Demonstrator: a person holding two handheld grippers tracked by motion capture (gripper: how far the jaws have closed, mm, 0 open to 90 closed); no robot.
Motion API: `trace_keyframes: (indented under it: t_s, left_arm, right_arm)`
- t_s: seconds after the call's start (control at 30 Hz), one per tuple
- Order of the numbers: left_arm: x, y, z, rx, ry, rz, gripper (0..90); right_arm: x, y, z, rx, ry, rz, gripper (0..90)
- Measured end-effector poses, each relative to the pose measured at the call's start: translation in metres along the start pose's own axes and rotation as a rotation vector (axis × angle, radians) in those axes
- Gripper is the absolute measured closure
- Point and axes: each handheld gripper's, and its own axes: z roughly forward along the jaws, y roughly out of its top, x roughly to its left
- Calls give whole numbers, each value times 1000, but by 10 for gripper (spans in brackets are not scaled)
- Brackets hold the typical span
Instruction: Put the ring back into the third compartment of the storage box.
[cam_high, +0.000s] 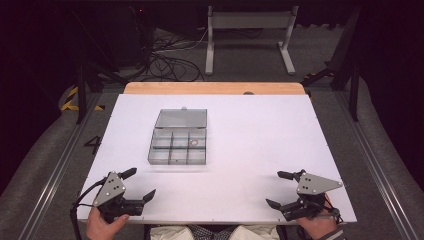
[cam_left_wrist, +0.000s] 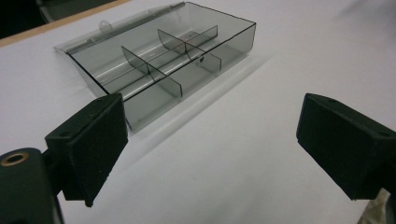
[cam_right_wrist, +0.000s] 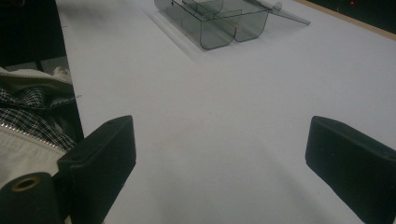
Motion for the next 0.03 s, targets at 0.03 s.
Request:
trace_keyframes:
  t_s: [0.03]
  left_arm:
    - [0, 0, 0, -1, -2, 1, 94]
  right_arm:
    - [0, 0, 0, 0, 0, 0, 93]
